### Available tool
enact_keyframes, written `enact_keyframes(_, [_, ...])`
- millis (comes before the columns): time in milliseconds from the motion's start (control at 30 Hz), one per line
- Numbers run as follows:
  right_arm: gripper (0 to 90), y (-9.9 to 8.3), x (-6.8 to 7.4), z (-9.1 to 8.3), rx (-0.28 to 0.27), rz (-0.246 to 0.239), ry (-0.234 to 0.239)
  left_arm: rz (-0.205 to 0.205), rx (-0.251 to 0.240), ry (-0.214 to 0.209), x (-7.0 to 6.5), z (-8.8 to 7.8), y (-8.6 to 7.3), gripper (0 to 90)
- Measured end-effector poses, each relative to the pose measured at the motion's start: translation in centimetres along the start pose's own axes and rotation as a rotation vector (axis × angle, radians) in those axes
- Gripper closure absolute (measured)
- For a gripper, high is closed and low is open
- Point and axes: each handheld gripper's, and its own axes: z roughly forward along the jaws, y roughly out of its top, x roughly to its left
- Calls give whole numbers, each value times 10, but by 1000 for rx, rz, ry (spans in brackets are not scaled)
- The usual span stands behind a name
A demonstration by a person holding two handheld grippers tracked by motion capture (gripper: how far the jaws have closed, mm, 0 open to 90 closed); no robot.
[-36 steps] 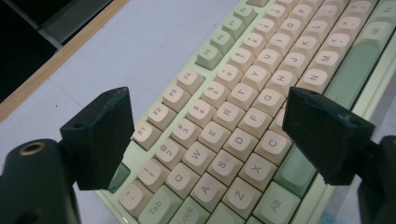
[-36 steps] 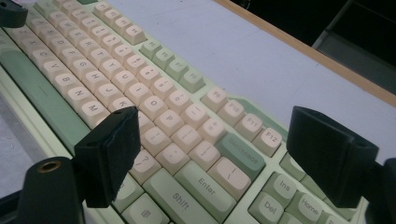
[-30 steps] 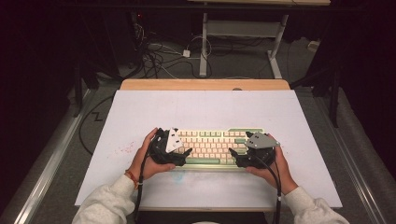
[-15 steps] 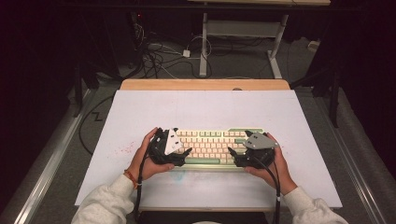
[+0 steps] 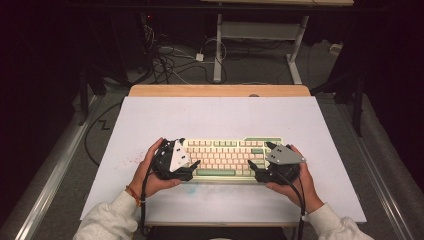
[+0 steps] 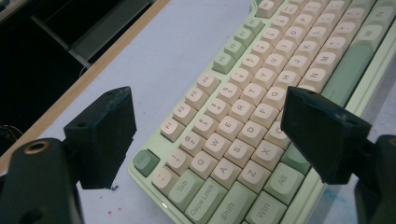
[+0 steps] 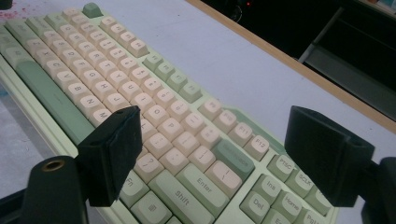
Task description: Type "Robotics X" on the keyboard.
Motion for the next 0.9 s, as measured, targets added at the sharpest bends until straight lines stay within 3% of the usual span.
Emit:
enact_keyframes(433, [195,-2,-2,-11,-2,-7,7,28,9,8,-3,-11,-7,167])
enact_keyframes(900, [194,-5,-6,-24,-13,-15,-10,18,3,17,-2,-24,-16,160])
